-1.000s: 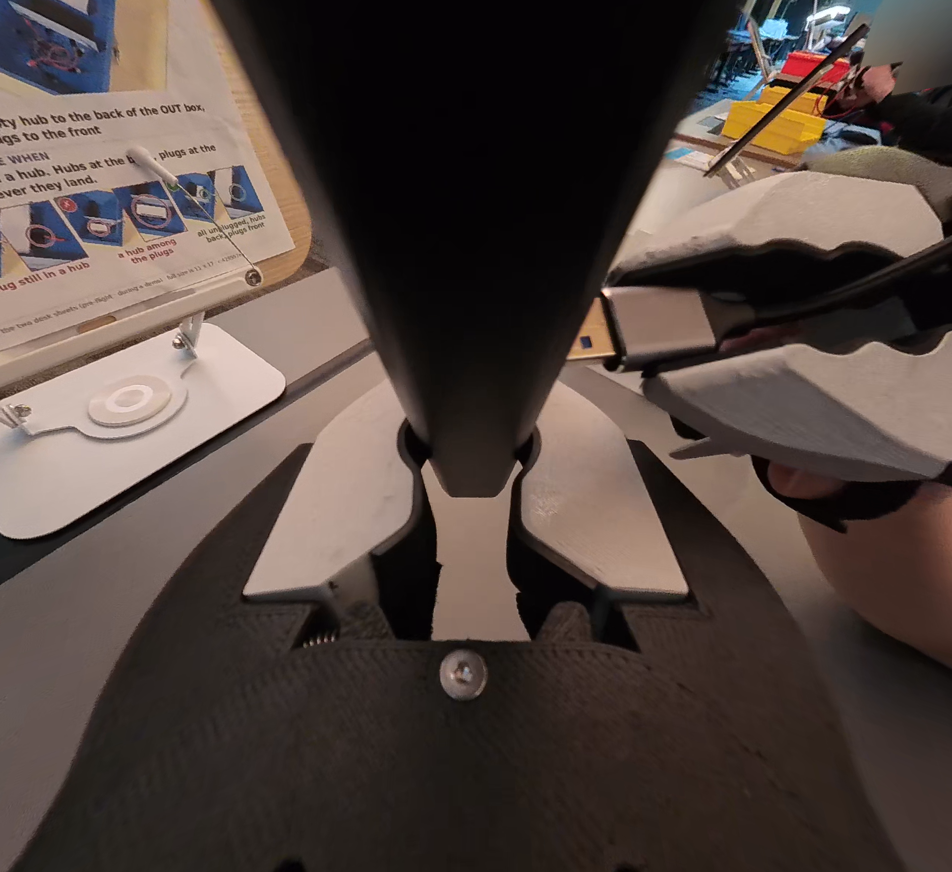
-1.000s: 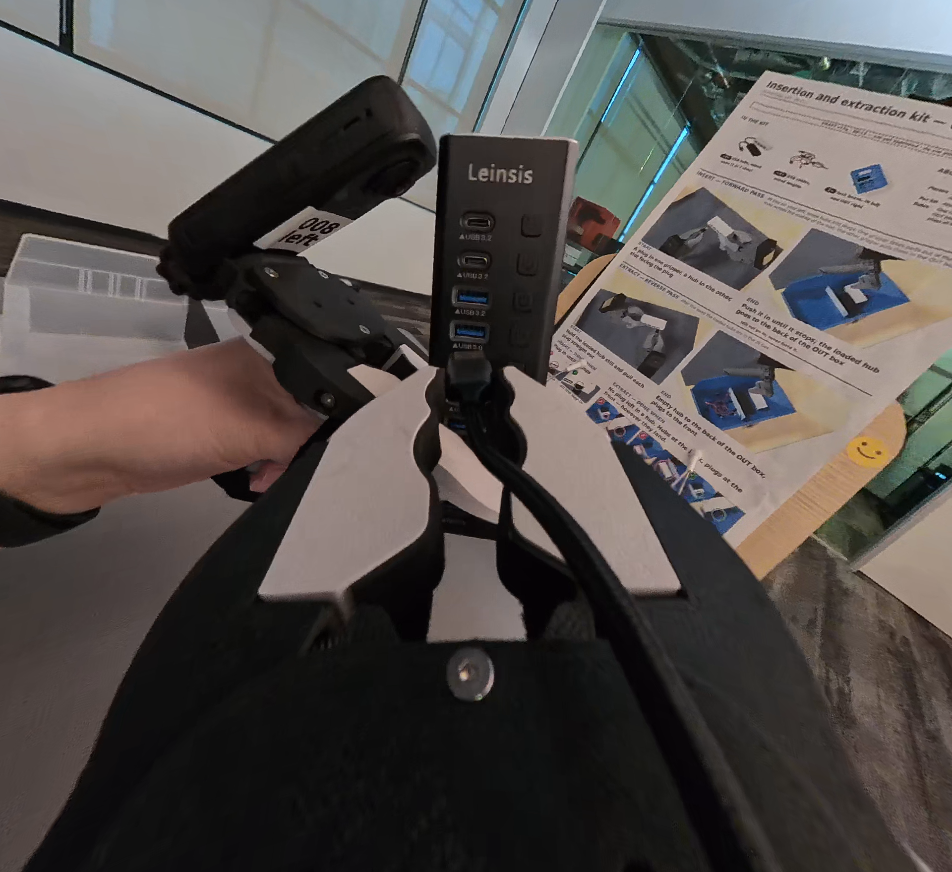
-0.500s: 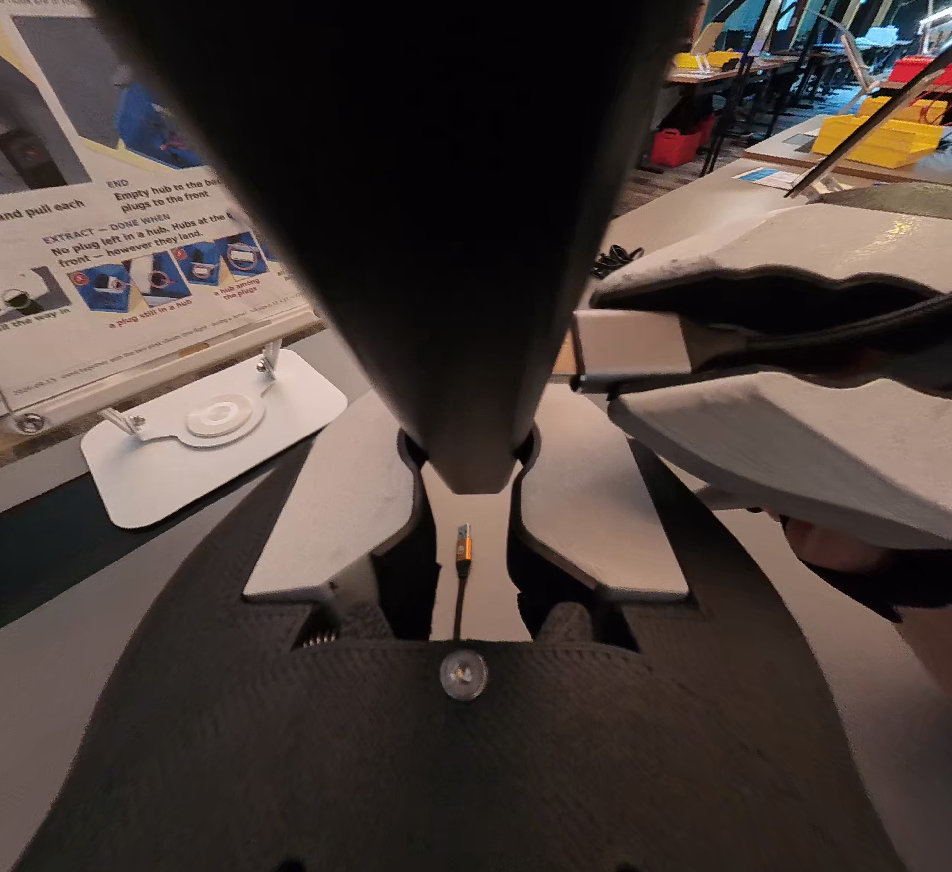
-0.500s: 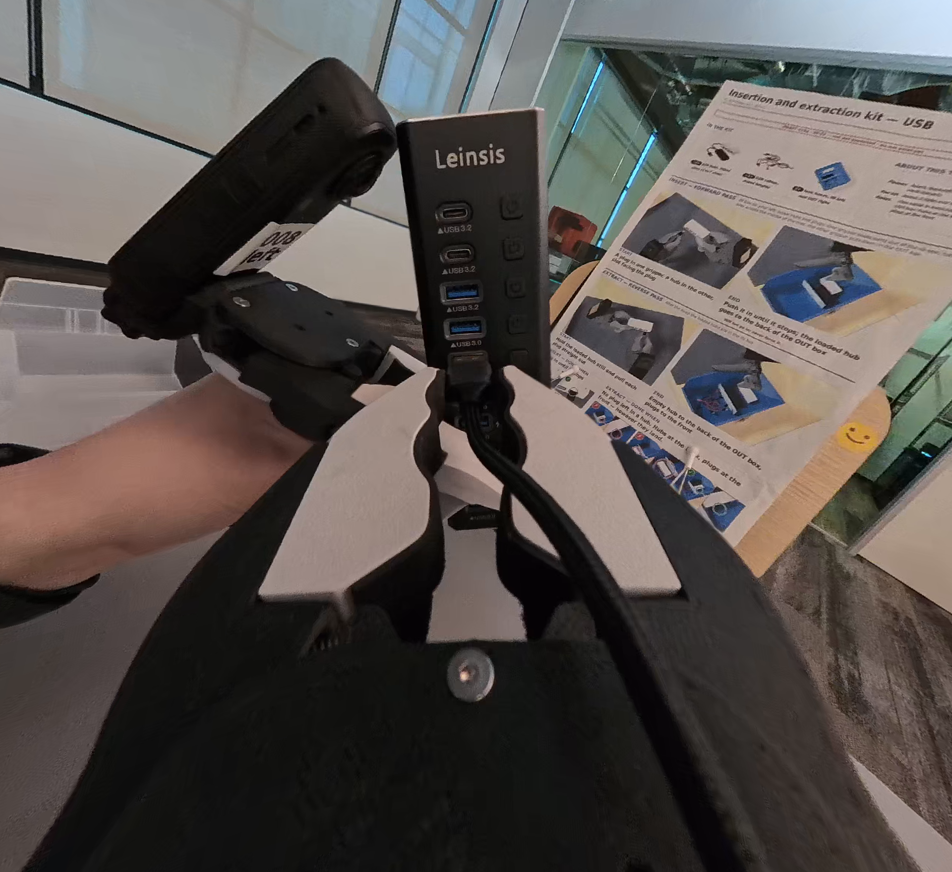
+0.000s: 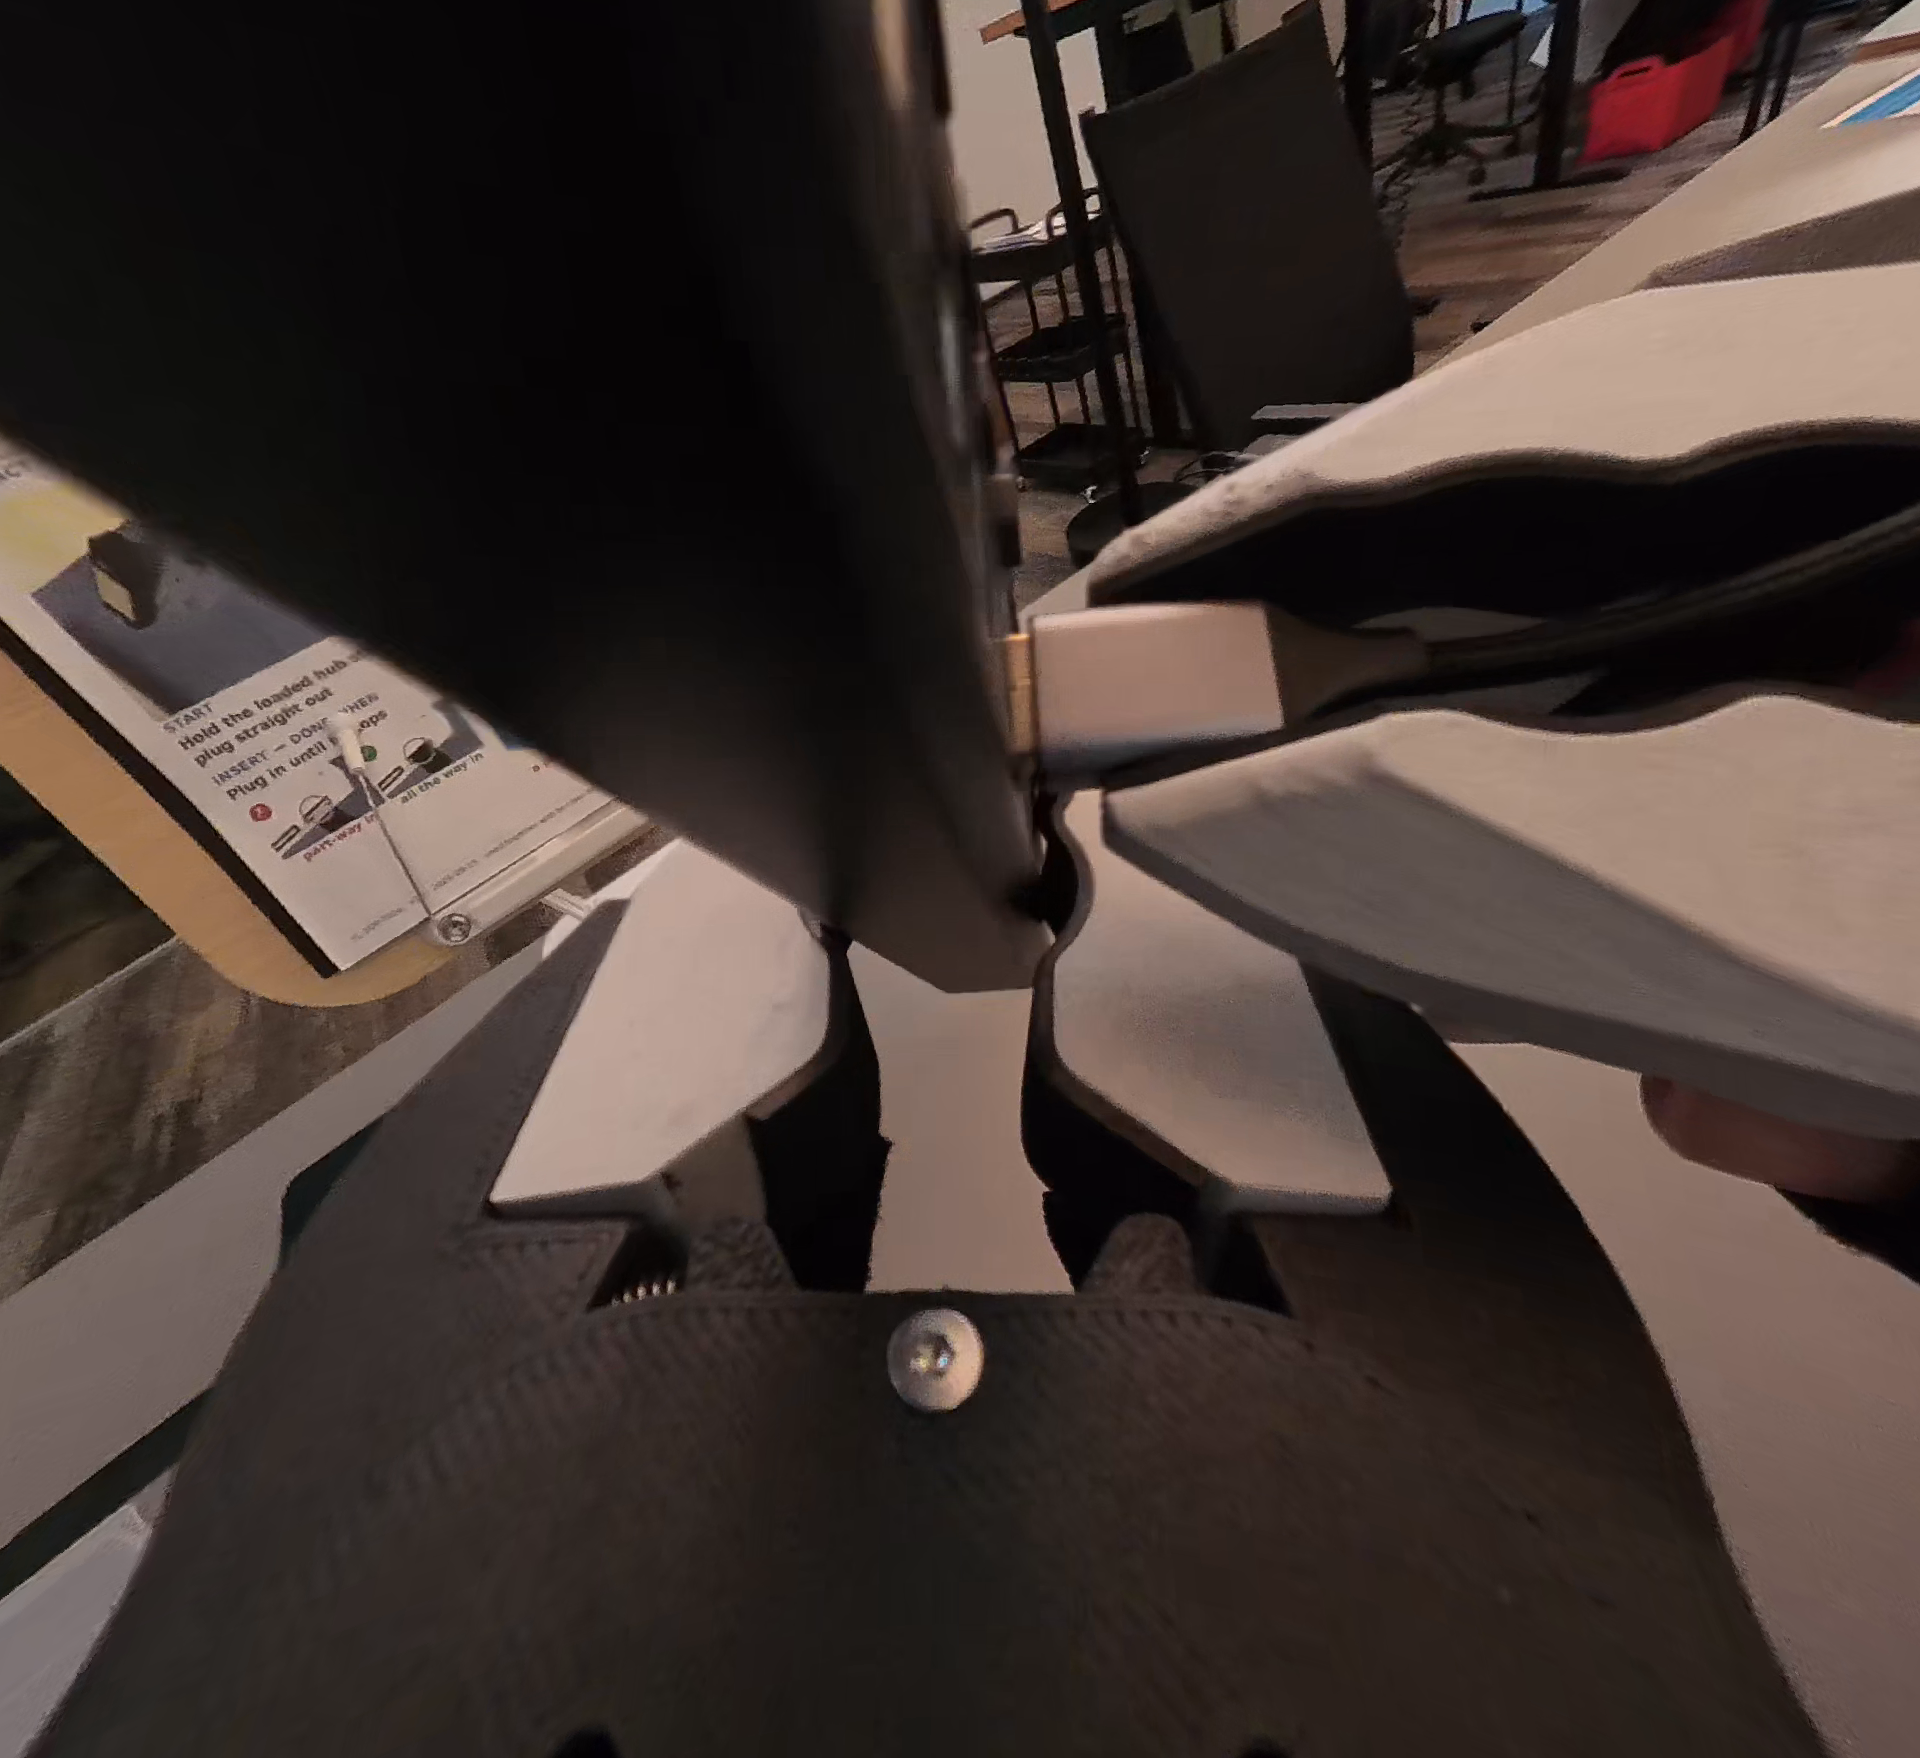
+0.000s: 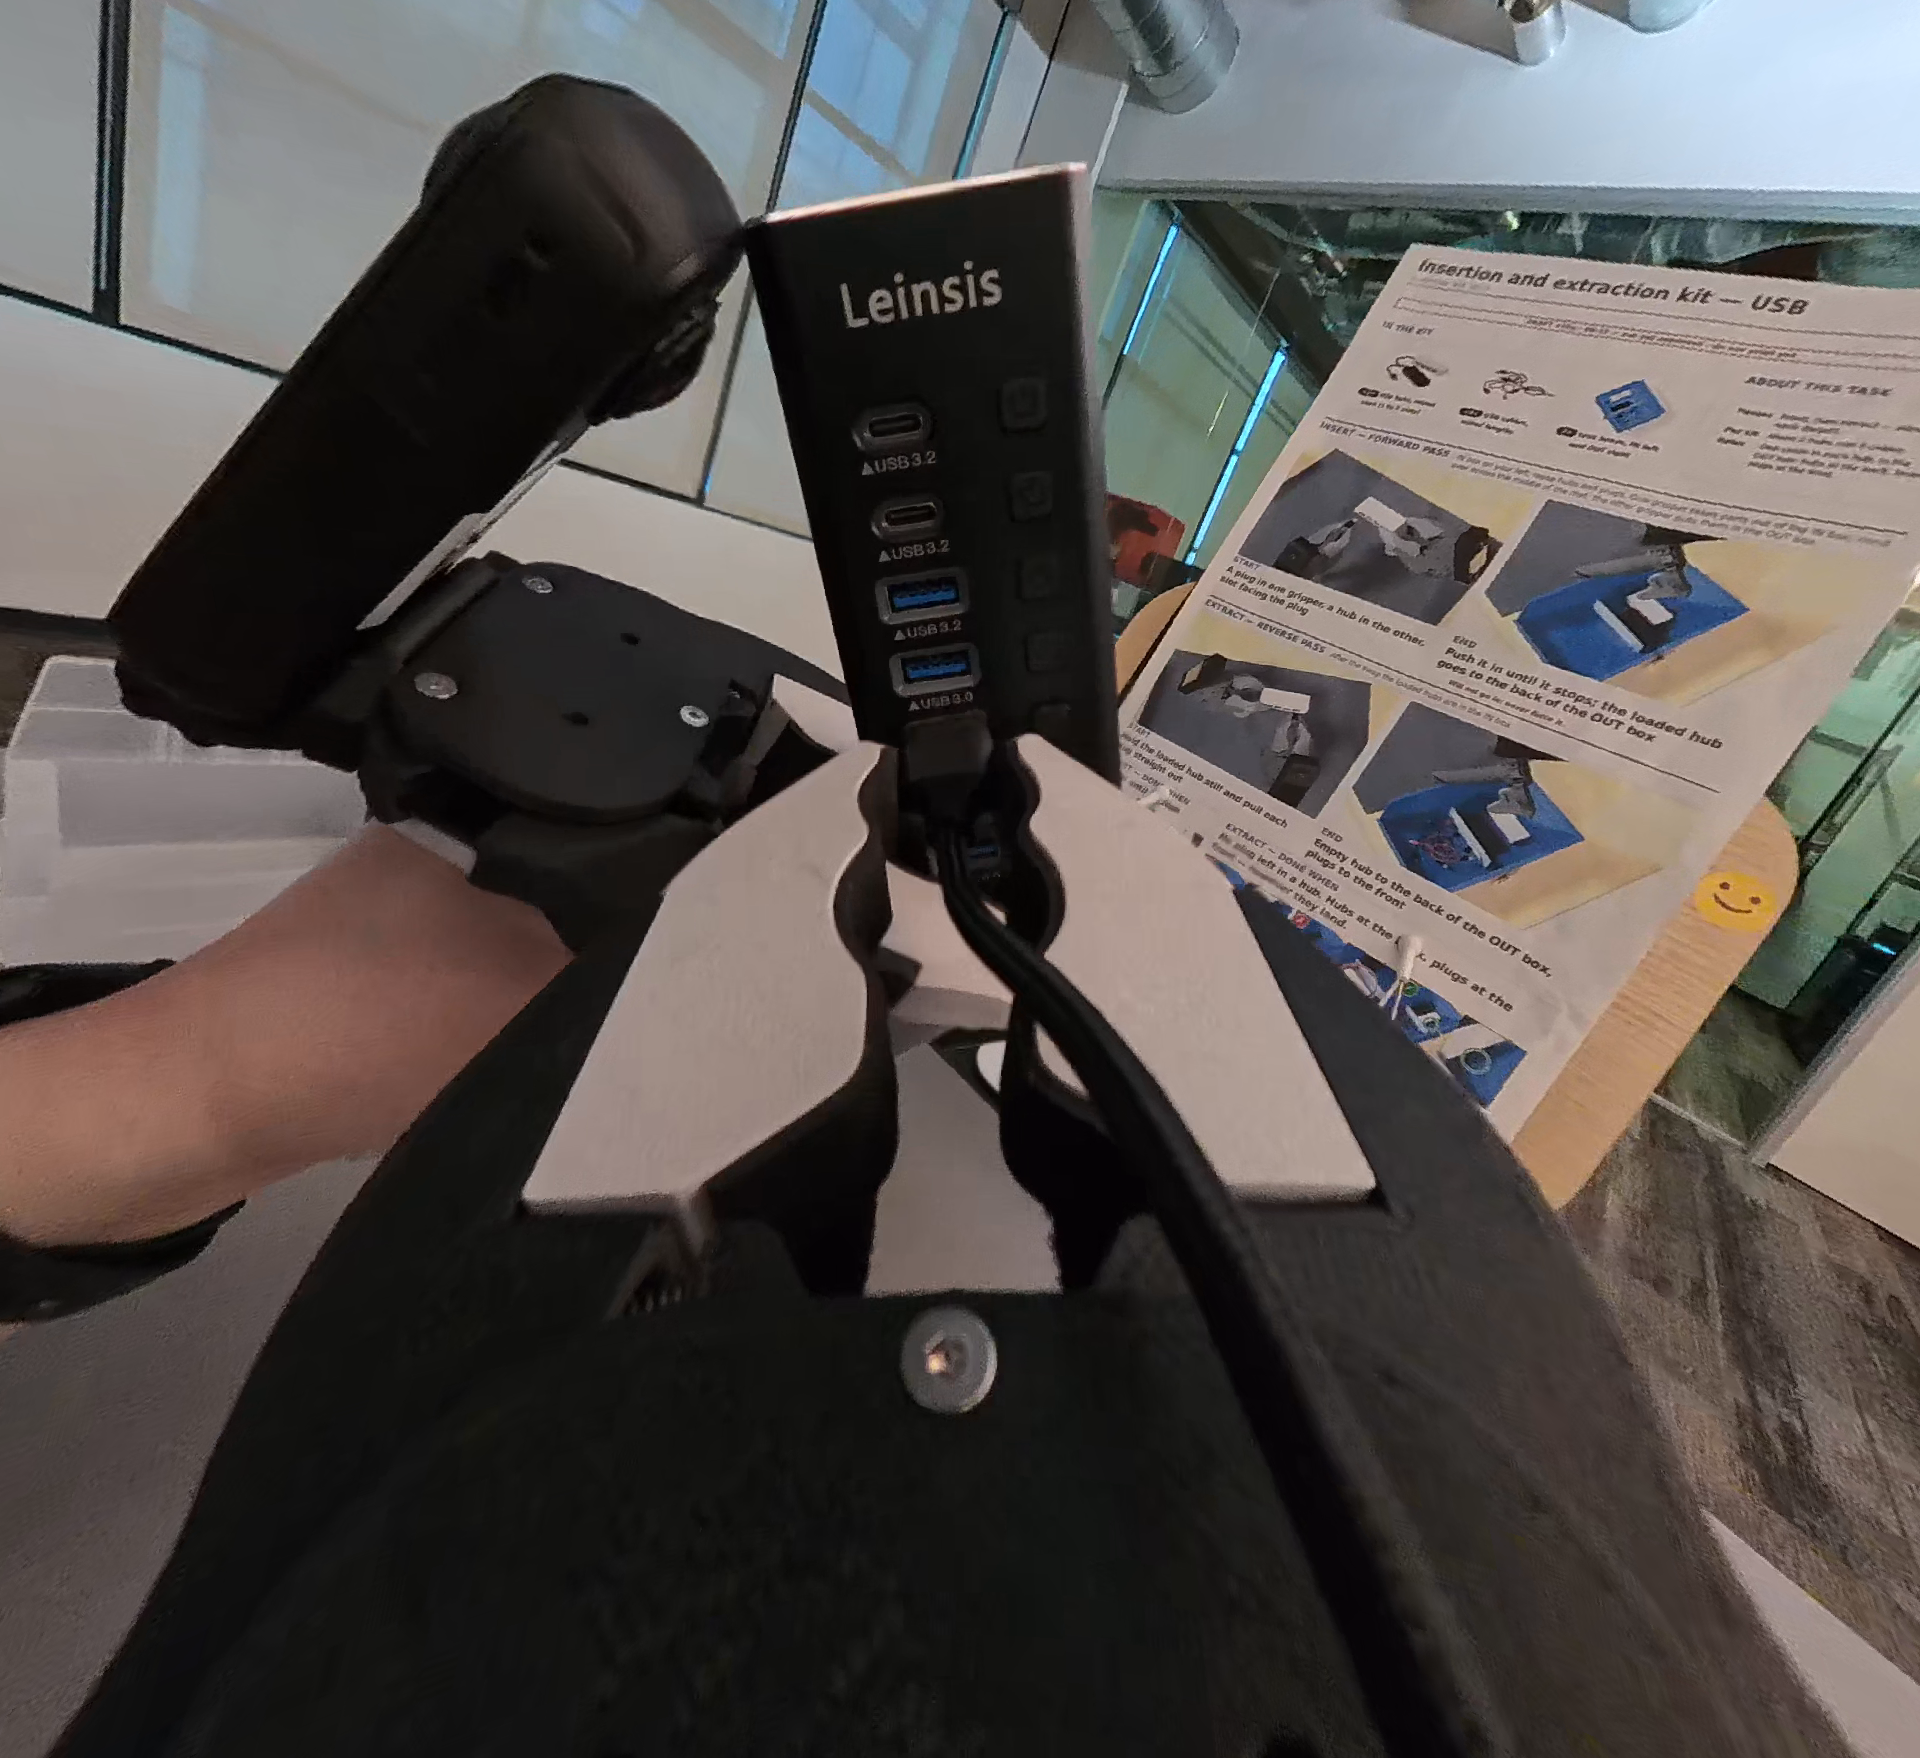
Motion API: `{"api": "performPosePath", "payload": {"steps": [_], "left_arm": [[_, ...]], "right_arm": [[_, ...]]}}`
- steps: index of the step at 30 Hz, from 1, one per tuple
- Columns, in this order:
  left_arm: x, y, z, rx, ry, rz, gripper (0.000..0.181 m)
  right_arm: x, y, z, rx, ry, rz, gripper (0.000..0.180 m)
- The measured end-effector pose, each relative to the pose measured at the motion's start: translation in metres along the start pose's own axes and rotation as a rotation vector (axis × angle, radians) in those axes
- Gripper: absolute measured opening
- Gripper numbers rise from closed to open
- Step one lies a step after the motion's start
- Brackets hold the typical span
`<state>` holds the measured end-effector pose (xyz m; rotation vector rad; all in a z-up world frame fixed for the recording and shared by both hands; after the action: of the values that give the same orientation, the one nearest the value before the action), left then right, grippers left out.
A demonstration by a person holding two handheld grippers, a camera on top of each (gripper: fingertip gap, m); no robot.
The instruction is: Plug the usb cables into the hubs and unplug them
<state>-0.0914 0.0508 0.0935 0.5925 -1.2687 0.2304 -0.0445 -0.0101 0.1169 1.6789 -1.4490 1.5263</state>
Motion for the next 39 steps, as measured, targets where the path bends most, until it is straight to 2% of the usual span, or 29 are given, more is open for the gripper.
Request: {"api": "performPosePath", "payload": {"steps": [5,10,13,18,21,24,29,33,37,39], "left_arm": [[-0.001,0.000,0.000,-0.013,0.019,-0.022,0.029],[-0.016,0.008,-0.011,-0.084,0.037,0.130,0.029],[-0.038,0.026,-0.017,-0.050,0.094,0.199,0.029],[-0.073,0.055,-0.020,-0.024,0.144,0.318,0.029],[-0.089,0.067,-0.019,0.007,0.188,0.330,0.029],[-0.104,0.078,-0.019,0.013,0.206,0.386,0.029],[-0.129,0.087,-0.020,-0.004,0.248,0.480,0.029],[-0.143,0.093,-0.022,0.010,0.284,0.490,0.029],[-0.162,0.095,-0.025,0.016,0.332,0.489,0.029],[-0.173,0.096,-0.026,0.005,0.357,0.498,0.029]], "right_arm": [[0.000,-0.001,0.001,0.013,-0.005,-0.003,0.018],[-0.013,-0.004,-0.008,0.019,0.037,-0.036,0.018],[-0.037,0.000,-0.020,0.047,0.155,-0.156,0.034],[-0.068,0.007,-0.030,0.136,0.313,-0.388,0.037],[-0.088,0.022,-0.033,0.271,0.475,-0.430,0.034],[-0.097,0.039,-0.032,0.425,0.542,-0.484,0.027],[-0.112,0.065,-0.024,0.688,0.690,-0.588,0.027],[-0.109,0.082,-0.009,0.992,0.689,-0.637,0.024],[-0.088,0.095,0.016,1.329,0.615,-0.670,0.024],[-0.079,0.095,0.024,1.388,0.595,-0.621,0.026]]}}
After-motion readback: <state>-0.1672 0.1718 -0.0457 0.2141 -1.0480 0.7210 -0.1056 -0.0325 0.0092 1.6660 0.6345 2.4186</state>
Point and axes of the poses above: each gripper's, where its closed fingertips meet, z back along the fingers, x out of its top, y = z × x across the jaws, the point moved 6 cm from there along z, back along the fingers, and after that the axes turned 8 degrees about -x, right-handed, at the moved point
